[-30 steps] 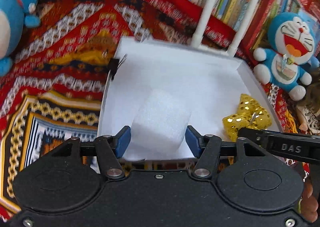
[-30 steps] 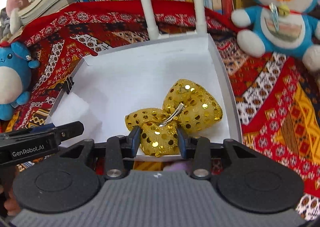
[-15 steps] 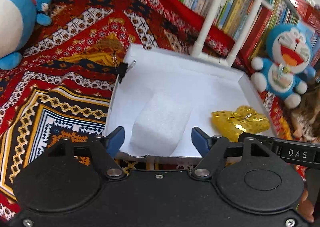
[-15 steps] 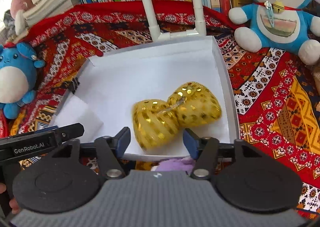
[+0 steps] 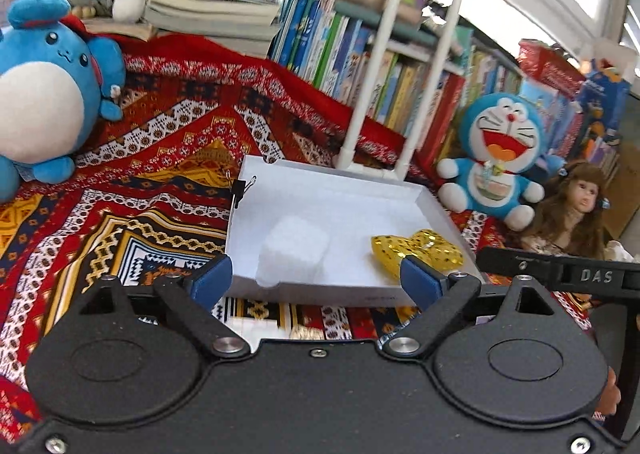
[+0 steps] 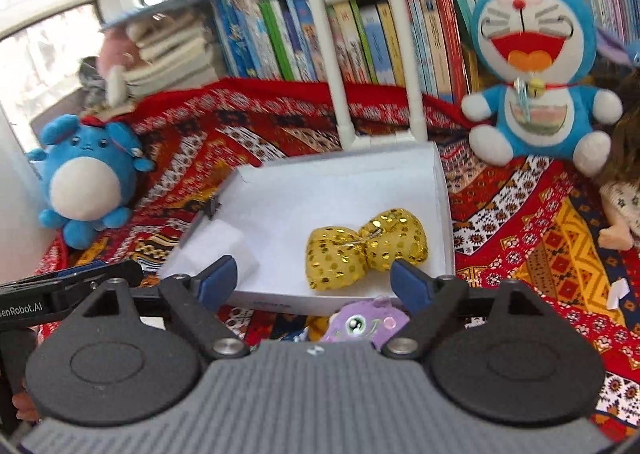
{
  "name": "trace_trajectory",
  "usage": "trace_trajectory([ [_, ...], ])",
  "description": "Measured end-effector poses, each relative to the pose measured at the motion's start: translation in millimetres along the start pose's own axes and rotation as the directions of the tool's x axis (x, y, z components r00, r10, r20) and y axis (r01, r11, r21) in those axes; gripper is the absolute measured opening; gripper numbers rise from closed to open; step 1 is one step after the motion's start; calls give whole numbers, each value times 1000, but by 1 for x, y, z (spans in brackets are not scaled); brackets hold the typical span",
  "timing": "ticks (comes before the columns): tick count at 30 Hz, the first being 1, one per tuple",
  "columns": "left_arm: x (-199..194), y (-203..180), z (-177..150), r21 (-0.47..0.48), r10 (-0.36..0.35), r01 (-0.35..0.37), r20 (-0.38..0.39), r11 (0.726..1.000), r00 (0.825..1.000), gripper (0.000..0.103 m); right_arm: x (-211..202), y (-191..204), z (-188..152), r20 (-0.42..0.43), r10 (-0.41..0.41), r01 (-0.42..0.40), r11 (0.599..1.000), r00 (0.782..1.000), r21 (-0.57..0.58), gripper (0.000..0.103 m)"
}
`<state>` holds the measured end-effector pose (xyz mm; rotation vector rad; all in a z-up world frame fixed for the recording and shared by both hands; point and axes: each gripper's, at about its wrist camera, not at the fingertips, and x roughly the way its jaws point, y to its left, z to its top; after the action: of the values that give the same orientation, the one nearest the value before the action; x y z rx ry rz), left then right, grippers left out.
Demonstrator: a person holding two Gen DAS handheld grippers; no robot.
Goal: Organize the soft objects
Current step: 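Lift both open tools up out of the white box, then grasp the green floral cloth with the left tool while the right tool grasps the pink and green scrunchies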
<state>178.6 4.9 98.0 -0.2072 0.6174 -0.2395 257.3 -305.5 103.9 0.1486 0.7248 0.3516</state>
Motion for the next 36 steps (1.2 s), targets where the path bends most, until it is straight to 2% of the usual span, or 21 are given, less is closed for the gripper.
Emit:
trace_trajectory([
  [4,-28,2,-15,3,-13,13,39,1000,999,93,-29,8,-11,72,25,-21,998,997,-58,103],
  [13,-71,16,-54,-9,15,-14,112,1000,994,97,-68,22,-44,182,27,8,982,983,-187,103],
  [26,-97,42,-95,-76,79,-67,157,995,984,99,-88,7,-86,253,-14,57,985,967,-163,103],
  [36,-111,44,-123,-37,130,-125,218,991,967,103,-101,-2,-113,318,-88,146,976,944,-162,103],
])
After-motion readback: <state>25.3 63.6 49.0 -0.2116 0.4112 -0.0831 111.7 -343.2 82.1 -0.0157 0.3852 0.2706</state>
